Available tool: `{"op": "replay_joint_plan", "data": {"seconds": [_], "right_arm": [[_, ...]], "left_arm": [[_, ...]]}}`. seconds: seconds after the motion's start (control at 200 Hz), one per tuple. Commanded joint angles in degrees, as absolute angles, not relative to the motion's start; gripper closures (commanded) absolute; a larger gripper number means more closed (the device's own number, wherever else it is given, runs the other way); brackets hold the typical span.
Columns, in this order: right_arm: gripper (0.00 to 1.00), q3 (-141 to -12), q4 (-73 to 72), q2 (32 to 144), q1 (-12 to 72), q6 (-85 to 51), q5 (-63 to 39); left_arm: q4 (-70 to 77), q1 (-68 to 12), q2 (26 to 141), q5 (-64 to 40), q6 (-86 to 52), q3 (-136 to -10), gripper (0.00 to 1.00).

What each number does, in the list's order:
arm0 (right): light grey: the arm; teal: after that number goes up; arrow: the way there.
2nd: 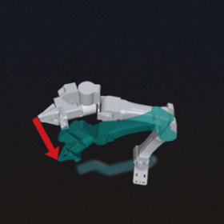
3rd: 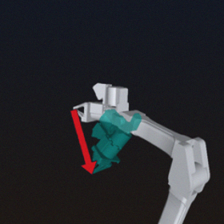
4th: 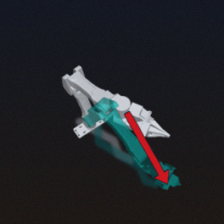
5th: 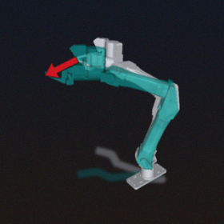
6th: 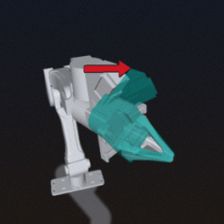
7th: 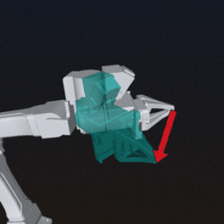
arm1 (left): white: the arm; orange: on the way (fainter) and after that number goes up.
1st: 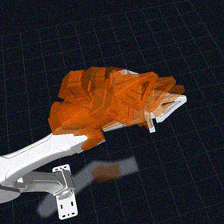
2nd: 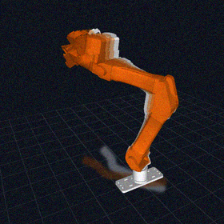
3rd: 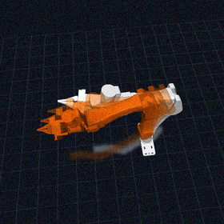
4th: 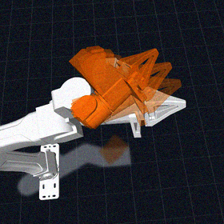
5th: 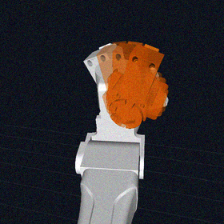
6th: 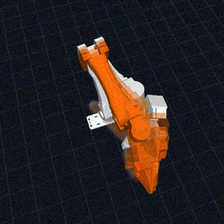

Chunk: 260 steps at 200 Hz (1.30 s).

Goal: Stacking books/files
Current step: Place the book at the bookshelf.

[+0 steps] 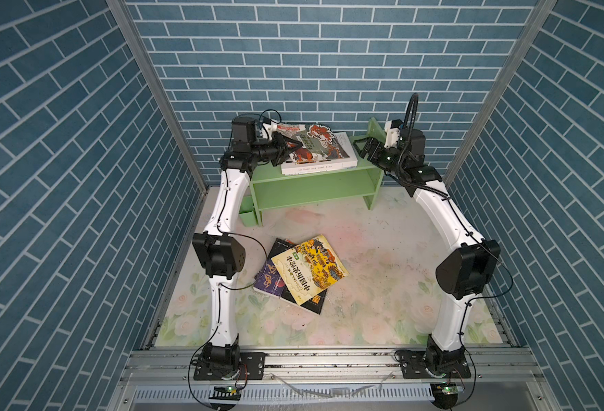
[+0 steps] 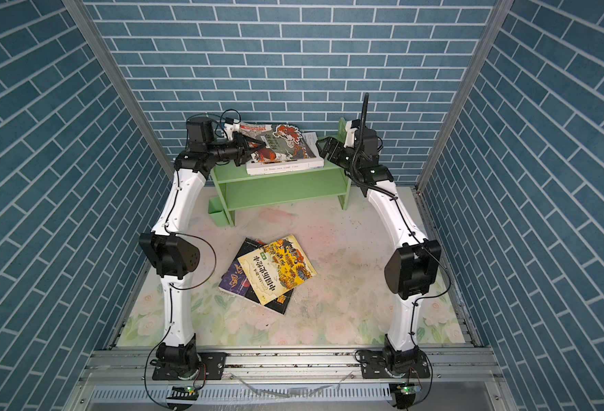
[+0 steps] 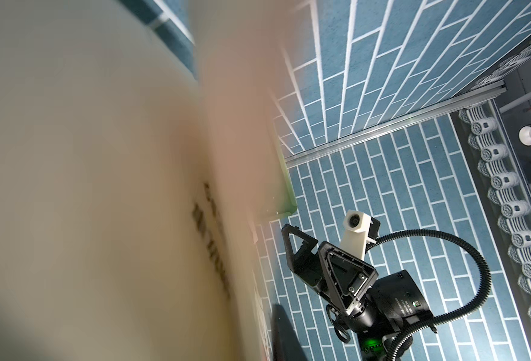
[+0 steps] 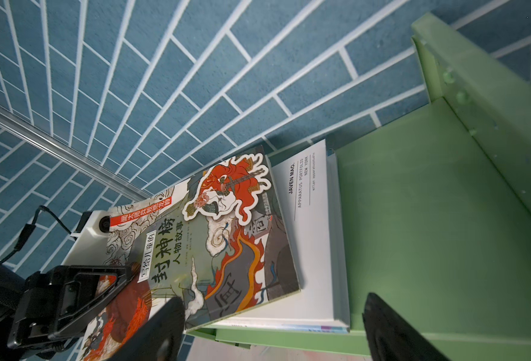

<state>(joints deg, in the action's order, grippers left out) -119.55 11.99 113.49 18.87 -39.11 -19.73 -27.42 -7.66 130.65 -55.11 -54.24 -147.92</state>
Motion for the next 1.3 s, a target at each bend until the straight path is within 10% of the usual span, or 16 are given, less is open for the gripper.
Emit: {"op": "replay_joint_plan", "data": {"seconds": [0.0,0.355,0.635,1.295], "right_arm": [[0.11,-123.07,13.3,116.1,19.16,-37.97,-20.59],[0.12,-125.01,13.98,118.94,19.16,-39.24,-22.58],[0.13,-123.78,14.04,117.9,19.16,-39.46,-22.33],[0.15,-117.61,11.94,112.95,19.16,-39.28,-21.53]], "left_arm": [[-28.04,-8.26,132.21,-54.77,-52.66,-150.46,0.81],[-30.83,-8.87,132.73,-54.36,-50.85,-150.56,0.8],[-37.81,-8.79,129.72,-47.12,-45.64,-150.47,0.36],[-50.67,-8.17,118.04,-23.1,-35.25,-146.95,0.21]]}}
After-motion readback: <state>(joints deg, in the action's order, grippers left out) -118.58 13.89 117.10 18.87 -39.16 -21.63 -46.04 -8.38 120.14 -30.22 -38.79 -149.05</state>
